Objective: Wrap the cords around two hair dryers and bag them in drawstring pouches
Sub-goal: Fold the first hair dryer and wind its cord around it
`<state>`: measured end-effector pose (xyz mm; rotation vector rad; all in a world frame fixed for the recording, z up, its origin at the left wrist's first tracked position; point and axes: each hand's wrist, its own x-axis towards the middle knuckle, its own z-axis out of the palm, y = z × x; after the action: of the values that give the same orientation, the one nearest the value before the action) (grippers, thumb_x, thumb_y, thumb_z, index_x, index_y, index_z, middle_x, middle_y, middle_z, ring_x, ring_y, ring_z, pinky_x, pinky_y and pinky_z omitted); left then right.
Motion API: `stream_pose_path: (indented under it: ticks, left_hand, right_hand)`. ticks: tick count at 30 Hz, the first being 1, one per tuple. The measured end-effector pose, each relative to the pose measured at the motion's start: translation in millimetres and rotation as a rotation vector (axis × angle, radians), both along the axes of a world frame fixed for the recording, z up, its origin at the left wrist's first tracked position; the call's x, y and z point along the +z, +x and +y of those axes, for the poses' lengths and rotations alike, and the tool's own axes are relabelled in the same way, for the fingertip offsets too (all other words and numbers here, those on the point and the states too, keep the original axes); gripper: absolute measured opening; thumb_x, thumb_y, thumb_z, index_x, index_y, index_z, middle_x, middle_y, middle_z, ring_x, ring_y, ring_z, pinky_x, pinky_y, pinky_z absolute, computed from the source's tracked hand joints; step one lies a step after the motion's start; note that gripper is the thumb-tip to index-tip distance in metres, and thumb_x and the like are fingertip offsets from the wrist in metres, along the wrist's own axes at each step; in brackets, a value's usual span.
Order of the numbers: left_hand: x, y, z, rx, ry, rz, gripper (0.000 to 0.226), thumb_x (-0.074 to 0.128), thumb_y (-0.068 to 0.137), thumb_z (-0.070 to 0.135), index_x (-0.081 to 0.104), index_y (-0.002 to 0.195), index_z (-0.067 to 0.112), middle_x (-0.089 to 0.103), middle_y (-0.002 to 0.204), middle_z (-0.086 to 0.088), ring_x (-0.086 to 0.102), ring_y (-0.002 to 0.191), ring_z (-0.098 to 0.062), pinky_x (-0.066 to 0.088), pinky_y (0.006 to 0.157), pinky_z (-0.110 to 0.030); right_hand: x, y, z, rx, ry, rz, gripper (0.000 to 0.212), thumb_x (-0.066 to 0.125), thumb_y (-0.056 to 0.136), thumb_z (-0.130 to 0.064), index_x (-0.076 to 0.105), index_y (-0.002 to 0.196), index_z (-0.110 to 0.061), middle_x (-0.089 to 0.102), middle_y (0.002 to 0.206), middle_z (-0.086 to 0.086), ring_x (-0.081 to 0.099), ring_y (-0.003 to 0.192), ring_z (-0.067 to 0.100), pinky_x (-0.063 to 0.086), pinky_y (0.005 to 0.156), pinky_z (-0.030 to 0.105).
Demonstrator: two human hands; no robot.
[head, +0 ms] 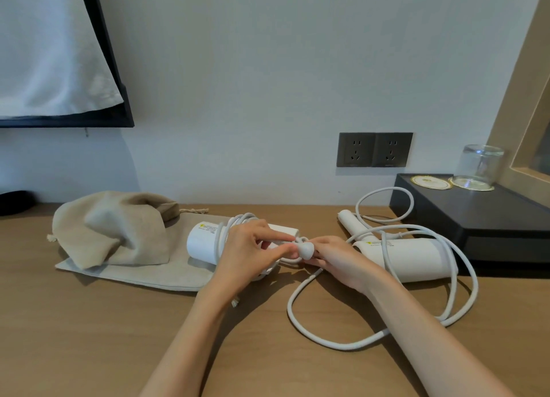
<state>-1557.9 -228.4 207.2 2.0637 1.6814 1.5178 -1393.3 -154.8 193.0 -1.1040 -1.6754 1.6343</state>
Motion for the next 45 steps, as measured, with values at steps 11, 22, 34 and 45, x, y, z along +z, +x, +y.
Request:
stream_pose_path:
  ticks: [11,22,34,45]
  left_hand:
    - [-4,-11,1,0.039,-0.020,0.207,0.012,0.079,0.073,0.023,0.069,0.075,0.016,0.060,0.074,0.008,0.054,0.070,-0.009,0.038,0.059,-0.015]
    - [-10,-9,7,0.078,0.051,0.358,0.017,0.081,0.069,0.016,0.065,0.069,0.011,0.059,0.070,0.003,0.048,0.067,-0.013,0.035,0.061,-0.023]
    - [-12,-4,5,0.102,0.008,0.346,0.012,0.077,0.073,0.017,0.067,0.072,0.011,0.065,0.074,0.000,0.052,0.073,-0.017,0.044,0.069,-0.037]
    - [-10,-5,3,0.157,0.031,0.280,0.013,0.078,0.074,0.018,0.067,0.076,0.012,0.063,0.081,-0.001,0.053,0.080,-0.016,0.042,0.071,-0.024]
  right_hand:
    - [-6,-4,-7,-0.024,0.089,0.001,0.024,0.044,0.100,-0.022,0.053,0.115,-0.005,0.063,0.109,0.010,0.066,0.098,0.015,0.055,0.083,0.022]
    - [-2,-8,-10,-0.051,0.174,-0.070,0.023,0.040,0.102,-0.025,0.050,0.112,-0.007,0.067,0.082,0.005,0.066,0.067,0.007,0.054,0.062,0.015]
    - [-1,-8,-7,-0.057,0.087,-0.002,0.032,0.070,0.085,-0.017,0.054,0.112,-0.009,0.069,0.094,0.010,0.071,0.082,0.018,0.058,0.082,0.031]
    - [-10,-5,-16,-0.044,0.250,0.091,0.039,0.078,0.076,-0.012,0.056,0.109,-0.010,0.068,0.074,-0.001,0.065,0.065,0.005,0.050,0.059,0.015]
